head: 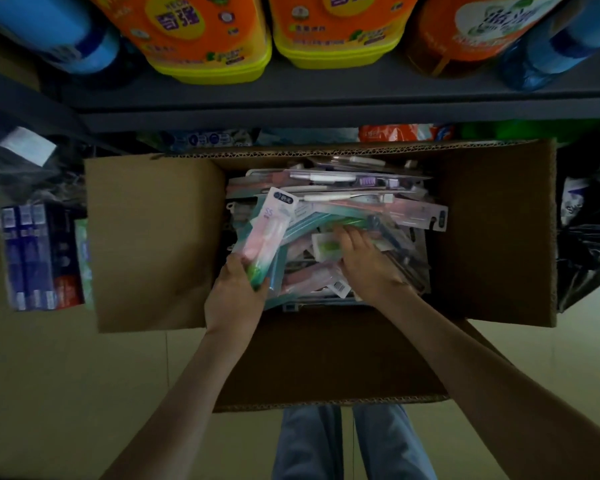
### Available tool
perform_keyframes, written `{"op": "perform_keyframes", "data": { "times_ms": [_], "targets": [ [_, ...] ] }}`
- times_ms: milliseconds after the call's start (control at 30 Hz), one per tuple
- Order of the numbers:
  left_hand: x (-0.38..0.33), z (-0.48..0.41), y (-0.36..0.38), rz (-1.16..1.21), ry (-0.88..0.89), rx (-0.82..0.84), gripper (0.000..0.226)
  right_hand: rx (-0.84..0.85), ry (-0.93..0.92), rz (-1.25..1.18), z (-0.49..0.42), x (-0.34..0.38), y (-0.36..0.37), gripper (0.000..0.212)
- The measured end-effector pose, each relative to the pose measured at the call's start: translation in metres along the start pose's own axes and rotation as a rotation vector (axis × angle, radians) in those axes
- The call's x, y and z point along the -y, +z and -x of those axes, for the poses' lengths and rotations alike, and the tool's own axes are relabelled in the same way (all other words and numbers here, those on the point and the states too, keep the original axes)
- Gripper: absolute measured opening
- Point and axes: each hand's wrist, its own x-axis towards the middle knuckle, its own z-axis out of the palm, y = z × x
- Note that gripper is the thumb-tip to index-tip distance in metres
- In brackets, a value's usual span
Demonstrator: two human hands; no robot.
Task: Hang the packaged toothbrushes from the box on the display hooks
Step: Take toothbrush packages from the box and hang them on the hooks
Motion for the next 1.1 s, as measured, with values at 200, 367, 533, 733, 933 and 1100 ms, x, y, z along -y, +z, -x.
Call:
{"op": "perform_keyframes", "data": {
  "times_ms": [200, 367, 533, 733, 933, 1100],
  "targets": [
    [-0.001, -0.004, -0.001, 0.076, 0.009, -0.031, 0.047, 0.031, 0.005, -0.004, -0.015, 0.002, -0.003, 0.064],
    [-0.005, 0.0, -0.002, 0.081, 0.032, 0.008, 0.05, -0.051, -0.27, 0.209, -0.002, 0.007, -0.01, 0.057],
    [0.003, 0.004, -0.007, 0.138, -0.015, -0.01, 0.048, -0.193, -0.631, 0.176, 0.015, 0.026, -0.011, 0.06],
    [0.018, 0.003, -0.018, 0.194, -0.057, -0.04, 0.045, -0.072, -0.928, 0.171, 0.037, 0.052, -0.013, 0.066],
    [0.026, 0.004, -0.017, 0.216, -0.098, -0.002, 0.047, 0.076, -0.409, -0.121, 0.03, 0.044, -0.011, 0.04],
    [0.027, -0.002, -0.012, 0.221, -0.159, 0.018, 0.047, -0.027, 0.044, -0.25, 0.006, 0.088, -0.004, 0.052]
  ]
}}
